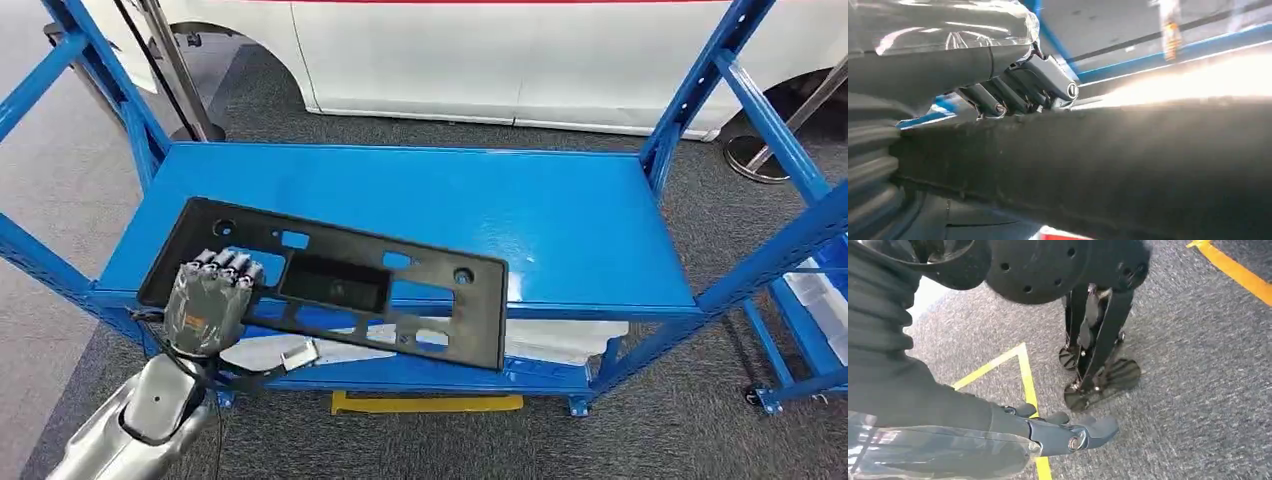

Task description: Take the parts from the cabinet and place them on the table.

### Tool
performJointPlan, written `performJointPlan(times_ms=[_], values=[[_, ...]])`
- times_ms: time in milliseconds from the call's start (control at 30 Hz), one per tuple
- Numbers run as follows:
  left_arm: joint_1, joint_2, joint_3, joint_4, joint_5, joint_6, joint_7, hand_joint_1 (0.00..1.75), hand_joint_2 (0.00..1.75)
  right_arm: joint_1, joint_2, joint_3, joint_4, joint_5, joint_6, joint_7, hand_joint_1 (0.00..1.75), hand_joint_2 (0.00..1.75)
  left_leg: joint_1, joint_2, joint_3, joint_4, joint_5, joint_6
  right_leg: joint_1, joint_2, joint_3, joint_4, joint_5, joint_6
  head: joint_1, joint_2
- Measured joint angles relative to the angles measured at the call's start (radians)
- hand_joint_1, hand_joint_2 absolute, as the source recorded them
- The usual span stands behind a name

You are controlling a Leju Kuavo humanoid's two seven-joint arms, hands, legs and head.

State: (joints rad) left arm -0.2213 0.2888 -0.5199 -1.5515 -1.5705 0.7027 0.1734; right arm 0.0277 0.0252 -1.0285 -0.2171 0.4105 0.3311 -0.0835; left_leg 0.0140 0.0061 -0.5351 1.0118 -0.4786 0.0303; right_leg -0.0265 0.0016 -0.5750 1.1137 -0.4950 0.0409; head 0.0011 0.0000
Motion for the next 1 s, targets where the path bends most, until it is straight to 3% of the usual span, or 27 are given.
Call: performJointPlan(times_ms=[33, 100, 167, 200, 233, 300, 333, 367, 400, 433, 500, 533, 567, 633, 700, 733, 767, 800, 833, 867, 900, 933, 967, 1000], values=[[0.022, -0.007, 0.024, -0.024, 0.000, 0.000, -0.049, 1.75, 1.75, -0.001, 0.000, -0.002, 0.000, 0.000, 0.000, 0.000, 0.00, 1.75, 0.000, 0.000, -0.005, 0.006, -0.004, -0.006, 0.000, 0.001, 0.029, -0.062, -0.004, -0.005, 0.000, 0.000], [0.083, -0.026, 0.083, -0.084, 0.001, 0.000, -0.157, 1.75, 1.75, -0.002, 0.000, -0.005, 0.000, -0.001, 0.002, -0.002, 0.00, 1.75, -0.005, 0.000, -0.015, 0.011, 0.001, -0.020, 0.007, 0.006, 0.025, -0.066, -0.001, -0.016, -0.002, 0.000], [0.168, -0.092, 0.169, -0.166, 0.002, 0.000, -0.342, 1.75, 1.75, 0.000, 0.000, -0.007, 0.000, -0.002, 0.005, -0.004, 0.00, 1.75, -0.005, 0.002, -0.017, 0.010, 0.008, -0.030, 0.011, 0.008, 0.021, -0.068, -0.001, -0.025, -0.002, 0.000], [0.217, -0.133, 0.211, -0.207, 0.003, 0.000, -0.425, 1.75, 1.75, 0.002, 0.000, -0.010, 0.000, -0.003, 0.006, -0.007, 0.00, 1.75, -0.006, 0.001, -0.019, 0.013, 0.006, -0.036, 0.004, 0.007, 0.018, -0.077, 0.006, -0.036, -0.002, 0.000], [0.256, -0.171, 0.255, -0.252, 0.007, 0.000, -0.510, 1.75, 1.75, 0.001, 0.000, -0.015, 0.000, -0.003, 0.007, -0.009, 0.00, 1.75, 0.000, -0.001, -0.028, 0.029, -0.023, -0.041, 0.003, 0.003, 0.014, -0.080, 0.013, -0.048, -0.001, 0.000], [0.314, -0.224, 0.302, -0.307, 0.008, 0.000, -0.548, 1.75, 1.75, -0.003, 0.000, -0.019, 0.000, -0.004, 0.010, -0.011, 0.00, 1.75, 0.000, -0.002, -0.074, 0.153, -0.125, -0.045, 0.006, 0.001, -0.006, -0.079, 0.025, -0.064, -0.002, 0.000], [0.342, -0.252, 0.337, -0.342, 0.008, 0.000, -0.561, 1.75, 1.75, -0.003, 0.000, -0.020, 0.000, -0.004, 0.011, -0.013, 0.00, 1.75, 0.000, -0.002, -0.099, 0.232, -0.168, -0.047, 0.007, 0.001, -0.016, -0.077, 0.032, -0.066, -0.002, 0.000], [0.365, -0.272, 0.362, -0.367, 0.008, 0.000, -0.569, 1.75, 1.75, -0.003, 0.000, -0.021, 0.000, -0.006, 0.012, -0.014, 0.00, 1.75, 0.000, -0.002, -0.116, 0.293, -0.192, -0.048, 0.009, 0.001, -0.026, -0.075, 0.038, -0.067, -0.002, 0.000], [0.384, -0.293, 0.383, -0.390, 0.008, 0.000, -0.573, 1.75, 1.75, -0.002, 0.000, -0.022, 0.000, -0.006, 0.013, -0.015, 0.00, 1.75, 0.000, -0.002, -0.115, 0.318, -0.188, -0.048, 0.011, 0.001, -0.037, -0.073, 0.046, -0.065, -0.002, 0.000], [0.400, -0.309, 0.397, -0.411, 0.008, 0.000, -0.576, 1.75, 1.75, -0.002, 0.000, -0.022, 0.000, -0.007, 0.017, -0.018, 0.00, 1.75, 0.000, -0.002, -0.091, 0.295, -0.156, -0.046, 0.012, 0.000, -0.050, -0.069, 0.053, -0.064, -0.002, 0.000], [0.429, -0.331, 0.415, -0.457, 0.008, 0.000, -0.583, 1.75, 1.75, -0.003, 0.000, -0.023, 0.000, -0.009, 0.024, -0.027, 0.00, 1.75, -0.001, -0.002, 0.004, 0.152, -0.080, -0.037, 0.013, -0.001, -0.074, -0.061, 0.067, -0.059, -0.002, 0.000], [0.440, -0.339, 0.418, -0.474, 0.008, 0.000, -0.585, 1.75, 1.75, -0.005, 0.000, -0.023, 0.000, -0.009, 0.030, -0.032, 0.00, 1.75, -0.003, -0.002, 0.064, 0.066, -0.070, -0.030, 0.013, -0.001, -0.080, -0.057, 0.073, -0.056, -0.002, 0.000], [0.448, -0.348, 0.422, -0.494, 0.008, -0.001, -0.588, 1.75, 1.75, -0.005, 0.001, -0.023, 0.000, -0.009, 0.034, -0.037, 0.00, 1.75, -0.009, -0.002, 0.107, -0.010, -0.101, -0.025, 0.017, 0.000, -0.085, -0.055, 0.080, -0.048, -0.002, 0.000], [0.466, -0.361, 0.430, -0.525, 0.007, -0.001, -0.591, 1.75, 1.75, -0.005, 0.001, -0.023, 0.000, -0.009, 0.040, -0.045, 0.00, 1.75, -0.014, -0.003, 0.098, -0.017, -0.089, -0.022, 0.013, -0.002, -0.080, -0.064, 0.099, -0.034, -0.002, 0.000], [0.476, -0.370, 0.433, -0.544, 0.007, -0.001, -0.595, 1.75, 1.75, -0.004, 0.000, -0.024, 0.000, -0.009, 0.042, -0.048, 0.00, 1.75, -0.011, -0.002, 0.087, -0.025, -0.063, -0.008, 0.017, -0.002, -0.082, -0.081, 0.124, -0.018, -0.002, 0.000], [0.478, -0.375, 0.434, -0.552, 0.007, -0.001, -0.598, 1.75, 1.75, -0.006, 0.000, -0.024, 0.000, -0.009, 0.045, -0.052, 0.00, 1.75, -0.005, 0.006, 0.075, -0.032, -0.046, -0.001, 0.009, 0.000, -0.089, -0.070, 0.099, -0.016, -0.003, 0.000], [0.481, -0.379, 0.434, -0.554, 0.006, -0.002, -0.601, 1.75, 1.75, -0.005, 0.000, -0.024, 0.000, -0.008, 0.047, -0.054, 0.00, 1.75, -0.005, 0.005, 0.062, -0.033, -0.036, 0.008, 0.011, -0.002, -0.099, -0.047, 0.048, -0.015, -0.002, 0.000], [0.483, -0.384, 0.434, -0.559, 0.006, -0.002, -0.603, 1.75, 1.75, -0.005, 0.000, -0.024, 0.000, -0.008, 0.049, -0.057, 0.00, 1.75, -0.006, 0.005, 0.043, -0.033, -0.023, 0.013, 0.010, -0.001, -0.113, 0.017, -0.031, -0.012, -0.002, 0.000], [0.485, -0.388, 0.434, -0.562, 0.006, -0.002, -0.604, 1.75, 1.75, -0.005, 0.000, -0.024, 0.000, -0.008, 0.050, -0.060, 0.00, 1.75, -0.006, 0.005, 0.032, -0.032, -0.014, 0.014, 0.010, -0.001, -0.123, 0.069, -0.074, -0.010, -0.002, 0.000], [0.488, -0.391, 0.434, -0.563, 0.006, -0.002, -0.607, 1.75, 1.75, -0.005, 0.000, -0.024, 0.000, -0.008, 0.055, -0.064, 0.00, 1.75, -0.009, 0.006, 0.011, -0.029, 0.002, 0.014, 0.010, -0.001, -0.137, 0.161, -0.121, -0.006, -0.002, 0.000], [0.490, -0.394, 0.434, -0.563, 0.006, -0.002, -0.608, 1.75, 1.75, -0.006, -0.001, -0.024, 0.000, -0.008, 0.056, -0.066, 0.00, 1.75, -0.010, 0.007, -0.005, -0.024, 0.013, 0.012, 0.011, -0.001, -0.138, 0.207, -0.117, -0.005, -0.002, 0.000], [0.491, -0.395, 0.434, -0.563, 0.006, -0.002, -0.608, 1.75, 1.75, -0.007, -0.001, -0.024, 0.000, -0.008, 0.057, -0.066, 0.00, 1.75, -0.010, 0.007, -0.024, -0.017, 0.023, 0.011, 0.010, -0.001, -0.122, 0.217, -0.086, -0.005, -0.002, 0.000], [0.492, -0.396, 0.434, -0.563, 0.006, -0.002, -0.608, 1.75, 1.75, -0.007, -0.001, -0.024, 0.000, -0.008, 0.058, -0.066, 0.00, 1.75, -0.010, 0.008, -0.043, -0.011, 0.031, 0.009, 0.010, -0.001, -0.089, 0.192, -0.043, -0.006, -0.002, 0.000], [0.493, -0.398, 0.434, -0.565, 0.006, -0.002, -0.608, 1.75, 1.75, -0.008, -0.002, -0.024, 0.000, -0.008, 0.058, -0.067, 0.00, 1.75, -0.010, 0.008, -0.062, -0.001, 0.038, 0.006, 0.010, -0.001, -0.030, 0.125, -0.007, -0.009, -0.002, 0.000]])
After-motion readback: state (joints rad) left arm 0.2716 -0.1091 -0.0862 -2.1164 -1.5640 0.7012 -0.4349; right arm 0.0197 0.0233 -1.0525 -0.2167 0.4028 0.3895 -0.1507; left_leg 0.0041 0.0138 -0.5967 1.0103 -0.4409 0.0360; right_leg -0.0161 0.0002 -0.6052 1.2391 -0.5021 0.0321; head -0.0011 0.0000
